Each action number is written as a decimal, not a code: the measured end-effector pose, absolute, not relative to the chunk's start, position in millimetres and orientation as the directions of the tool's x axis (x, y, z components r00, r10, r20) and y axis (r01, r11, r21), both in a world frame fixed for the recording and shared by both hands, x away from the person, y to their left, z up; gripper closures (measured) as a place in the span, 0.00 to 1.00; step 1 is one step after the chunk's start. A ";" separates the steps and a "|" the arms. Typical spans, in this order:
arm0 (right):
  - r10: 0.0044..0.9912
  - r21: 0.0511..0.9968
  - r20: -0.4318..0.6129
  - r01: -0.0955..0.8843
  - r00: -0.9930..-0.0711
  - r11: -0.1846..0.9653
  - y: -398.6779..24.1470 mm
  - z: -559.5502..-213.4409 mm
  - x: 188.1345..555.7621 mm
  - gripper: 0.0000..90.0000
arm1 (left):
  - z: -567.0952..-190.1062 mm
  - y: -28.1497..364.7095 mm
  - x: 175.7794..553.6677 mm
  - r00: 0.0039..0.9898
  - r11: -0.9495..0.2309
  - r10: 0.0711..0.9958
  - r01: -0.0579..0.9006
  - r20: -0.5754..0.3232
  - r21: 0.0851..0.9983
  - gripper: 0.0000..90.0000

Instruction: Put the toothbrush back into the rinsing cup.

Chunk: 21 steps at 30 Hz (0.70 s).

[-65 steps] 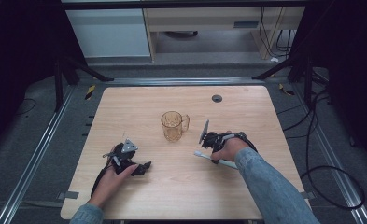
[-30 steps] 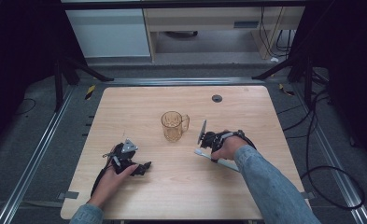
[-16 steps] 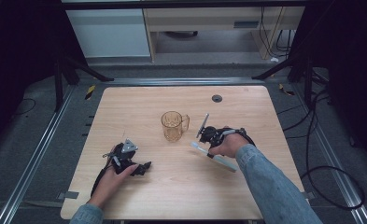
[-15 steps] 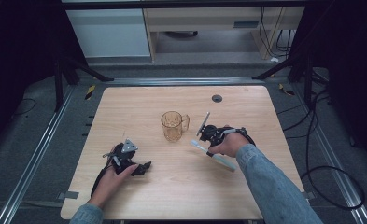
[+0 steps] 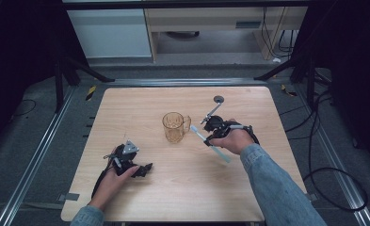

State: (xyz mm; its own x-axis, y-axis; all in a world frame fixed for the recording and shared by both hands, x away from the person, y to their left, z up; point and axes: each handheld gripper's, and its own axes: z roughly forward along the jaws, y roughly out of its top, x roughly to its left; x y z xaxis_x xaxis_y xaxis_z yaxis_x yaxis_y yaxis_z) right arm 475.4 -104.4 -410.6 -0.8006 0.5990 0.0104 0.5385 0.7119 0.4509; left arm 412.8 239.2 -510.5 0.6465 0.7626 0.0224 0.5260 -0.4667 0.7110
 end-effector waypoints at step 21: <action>0.677 0.681 0.005 0.498 -0.736 0.537 -112.2 -389.4 481.9 0.88 | -510.5 239.1 412.8 0.646 -0.466 0.763 0.526 0.022 0.711 0.00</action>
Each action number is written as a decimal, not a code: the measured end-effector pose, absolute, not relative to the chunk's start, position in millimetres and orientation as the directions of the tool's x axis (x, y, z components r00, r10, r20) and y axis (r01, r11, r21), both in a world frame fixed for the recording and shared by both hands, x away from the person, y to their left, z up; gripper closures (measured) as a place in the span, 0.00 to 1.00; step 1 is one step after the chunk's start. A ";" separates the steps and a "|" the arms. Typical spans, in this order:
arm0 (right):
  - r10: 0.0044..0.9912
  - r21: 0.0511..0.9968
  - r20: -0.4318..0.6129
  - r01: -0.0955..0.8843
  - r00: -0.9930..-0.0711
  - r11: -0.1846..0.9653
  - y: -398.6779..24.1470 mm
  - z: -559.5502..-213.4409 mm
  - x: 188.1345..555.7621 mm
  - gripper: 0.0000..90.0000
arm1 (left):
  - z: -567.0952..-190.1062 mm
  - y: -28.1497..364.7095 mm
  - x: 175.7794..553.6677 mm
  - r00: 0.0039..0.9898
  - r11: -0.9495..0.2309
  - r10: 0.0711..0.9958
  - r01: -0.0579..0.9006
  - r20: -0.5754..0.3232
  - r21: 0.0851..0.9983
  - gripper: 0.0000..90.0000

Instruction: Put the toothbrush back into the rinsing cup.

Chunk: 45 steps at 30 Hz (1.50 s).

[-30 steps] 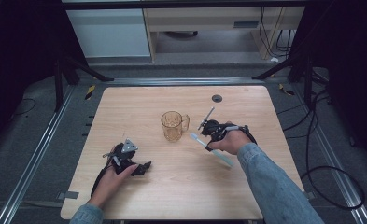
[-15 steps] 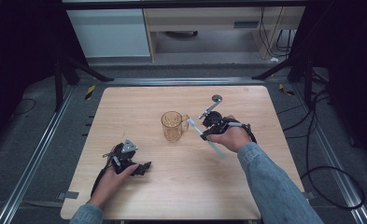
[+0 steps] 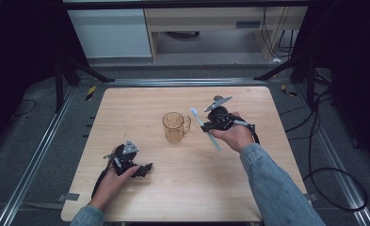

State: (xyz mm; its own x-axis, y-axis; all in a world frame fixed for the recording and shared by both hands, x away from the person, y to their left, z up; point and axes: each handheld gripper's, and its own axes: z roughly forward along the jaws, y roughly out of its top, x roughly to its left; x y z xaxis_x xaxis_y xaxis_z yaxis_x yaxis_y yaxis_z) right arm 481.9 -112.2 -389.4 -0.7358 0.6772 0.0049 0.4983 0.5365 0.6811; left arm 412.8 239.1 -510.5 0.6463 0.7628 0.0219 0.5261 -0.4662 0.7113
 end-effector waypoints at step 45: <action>0.776 0.907 0.051 0.355 -0.629 0.228 -105.0 -357.0 484.7 0.88 | -510.6 239.2 412.9 0.647 -0.466 0.762 0.525 0.021 0.712 0.00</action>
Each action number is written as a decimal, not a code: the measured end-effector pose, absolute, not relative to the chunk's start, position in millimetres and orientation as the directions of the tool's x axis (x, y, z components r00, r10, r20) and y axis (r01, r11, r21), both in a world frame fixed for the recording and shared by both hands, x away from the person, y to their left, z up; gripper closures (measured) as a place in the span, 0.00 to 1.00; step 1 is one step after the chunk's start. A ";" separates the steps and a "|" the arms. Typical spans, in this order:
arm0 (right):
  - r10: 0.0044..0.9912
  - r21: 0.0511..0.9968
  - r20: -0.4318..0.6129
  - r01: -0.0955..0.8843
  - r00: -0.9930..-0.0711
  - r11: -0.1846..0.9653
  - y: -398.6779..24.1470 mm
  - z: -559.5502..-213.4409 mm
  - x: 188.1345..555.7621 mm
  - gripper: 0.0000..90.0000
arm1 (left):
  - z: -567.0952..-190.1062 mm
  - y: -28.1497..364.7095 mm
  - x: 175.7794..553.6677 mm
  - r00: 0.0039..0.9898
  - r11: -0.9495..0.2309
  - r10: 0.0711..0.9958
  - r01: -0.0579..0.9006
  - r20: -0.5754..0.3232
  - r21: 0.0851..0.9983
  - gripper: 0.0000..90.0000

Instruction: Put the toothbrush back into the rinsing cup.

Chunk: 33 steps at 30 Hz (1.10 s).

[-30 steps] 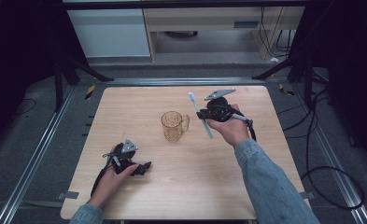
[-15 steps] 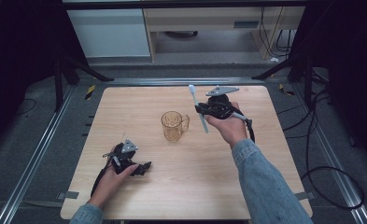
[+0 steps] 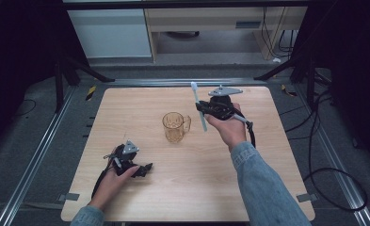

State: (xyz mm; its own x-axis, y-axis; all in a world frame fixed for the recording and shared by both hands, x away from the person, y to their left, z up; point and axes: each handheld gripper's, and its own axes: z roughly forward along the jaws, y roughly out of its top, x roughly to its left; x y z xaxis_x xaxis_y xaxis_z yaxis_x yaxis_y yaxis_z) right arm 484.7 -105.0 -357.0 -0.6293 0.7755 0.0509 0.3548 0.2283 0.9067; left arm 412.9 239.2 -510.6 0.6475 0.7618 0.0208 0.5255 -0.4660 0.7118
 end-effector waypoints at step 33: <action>0.810 0.987 0.056 0.156 -0.583 0.044 -82.6 -353.2 483.0 0.88 | -510.6 239.1 412.8 0.647 -0.465 0.762 0.526 0.019 0.712 0.00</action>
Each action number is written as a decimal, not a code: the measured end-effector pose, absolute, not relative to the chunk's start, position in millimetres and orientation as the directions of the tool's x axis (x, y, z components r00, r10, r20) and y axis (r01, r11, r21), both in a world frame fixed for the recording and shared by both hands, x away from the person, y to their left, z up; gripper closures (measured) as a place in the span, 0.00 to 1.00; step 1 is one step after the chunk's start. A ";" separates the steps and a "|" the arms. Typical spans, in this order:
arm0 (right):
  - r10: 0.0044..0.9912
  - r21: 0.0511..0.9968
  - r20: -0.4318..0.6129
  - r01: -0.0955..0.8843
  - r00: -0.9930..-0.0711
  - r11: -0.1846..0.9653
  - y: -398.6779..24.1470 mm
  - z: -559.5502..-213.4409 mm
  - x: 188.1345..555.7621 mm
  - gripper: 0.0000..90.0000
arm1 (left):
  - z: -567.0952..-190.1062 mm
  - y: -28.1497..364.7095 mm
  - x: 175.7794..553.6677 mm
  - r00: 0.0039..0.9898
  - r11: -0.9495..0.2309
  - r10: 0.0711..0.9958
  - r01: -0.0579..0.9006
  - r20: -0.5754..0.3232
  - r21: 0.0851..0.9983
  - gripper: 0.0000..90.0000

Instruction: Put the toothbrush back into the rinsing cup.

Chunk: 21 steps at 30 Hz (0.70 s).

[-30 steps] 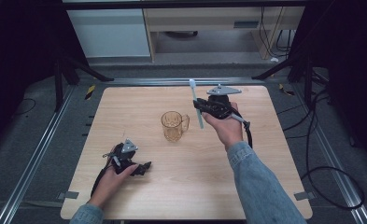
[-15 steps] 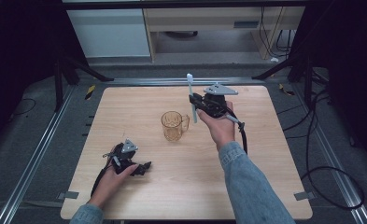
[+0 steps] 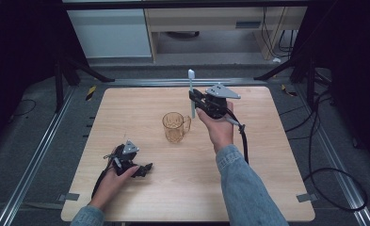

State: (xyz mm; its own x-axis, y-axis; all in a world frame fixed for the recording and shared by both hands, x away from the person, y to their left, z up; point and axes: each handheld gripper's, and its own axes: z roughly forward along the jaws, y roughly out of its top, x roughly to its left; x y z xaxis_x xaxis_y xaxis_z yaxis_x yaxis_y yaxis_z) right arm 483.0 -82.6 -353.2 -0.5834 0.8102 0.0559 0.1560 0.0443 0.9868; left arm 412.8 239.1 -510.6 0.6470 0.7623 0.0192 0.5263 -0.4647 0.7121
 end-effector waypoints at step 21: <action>0.834 0.999 0.039 0.036 -0.550 -0.023 -73.2 -367.4 483.9 0.88 | -510.5 239.1 412.7 0.647 -0.467 0.762 0.527 0.021 0.710 0.00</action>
State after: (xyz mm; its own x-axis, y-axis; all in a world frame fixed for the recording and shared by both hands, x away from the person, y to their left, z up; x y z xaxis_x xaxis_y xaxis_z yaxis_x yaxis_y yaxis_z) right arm 483.9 -73.2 -367.4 -0.5497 0.8345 0.0391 0.0363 -0.0228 0.9991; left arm 412.7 239.1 -510.5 0.6468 0.7624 0.0214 0.5268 -0.4668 0.7103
